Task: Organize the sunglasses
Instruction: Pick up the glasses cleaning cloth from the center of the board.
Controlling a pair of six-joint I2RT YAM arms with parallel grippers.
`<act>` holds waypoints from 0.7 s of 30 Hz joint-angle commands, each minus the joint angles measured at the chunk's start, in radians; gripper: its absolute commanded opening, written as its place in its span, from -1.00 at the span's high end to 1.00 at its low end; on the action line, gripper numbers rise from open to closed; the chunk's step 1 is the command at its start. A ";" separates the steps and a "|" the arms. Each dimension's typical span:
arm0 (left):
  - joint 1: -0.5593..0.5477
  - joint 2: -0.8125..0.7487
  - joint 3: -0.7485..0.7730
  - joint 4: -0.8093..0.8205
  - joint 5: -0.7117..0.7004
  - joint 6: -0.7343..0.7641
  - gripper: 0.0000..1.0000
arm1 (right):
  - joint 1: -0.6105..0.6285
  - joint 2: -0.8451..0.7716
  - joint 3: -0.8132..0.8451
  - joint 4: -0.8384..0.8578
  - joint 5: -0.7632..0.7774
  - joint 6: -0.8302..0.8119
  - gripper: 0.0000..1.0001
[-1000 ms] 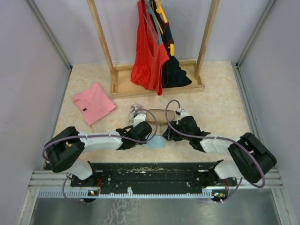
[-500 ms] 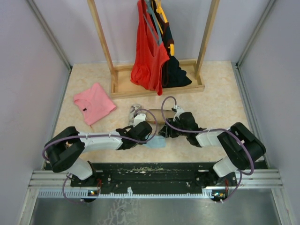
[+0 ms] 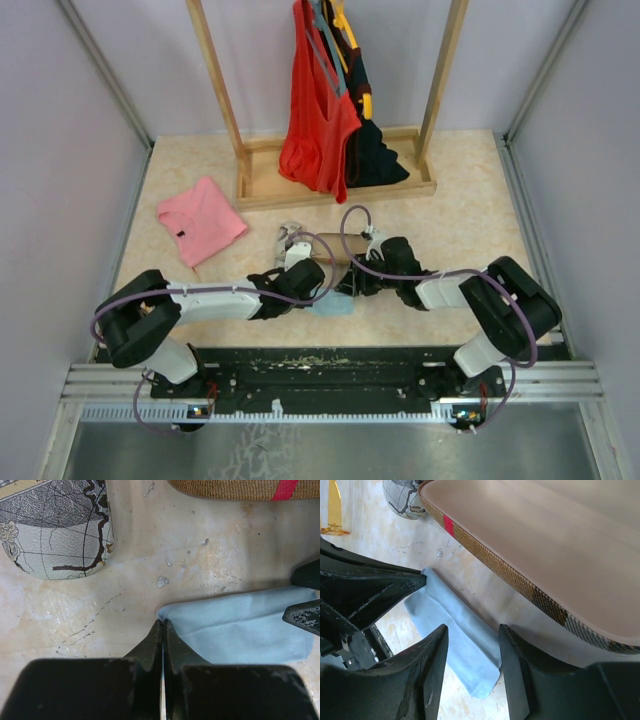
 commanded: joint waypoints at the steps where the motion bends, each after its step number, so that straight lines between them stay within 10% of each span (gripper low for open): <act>1: 0.015 0.050 -0.034 -0.123 0.015 0.010 0.99 | -0.004 0.024 -0.017 -0.169 0.004 -0.012 0.08; 21: 0.015 0.050 -0.026 -0.126 0.017 0.014 0.99 | -0.004 0.010 -0.021 -0.186 -0.021 0.008 0.17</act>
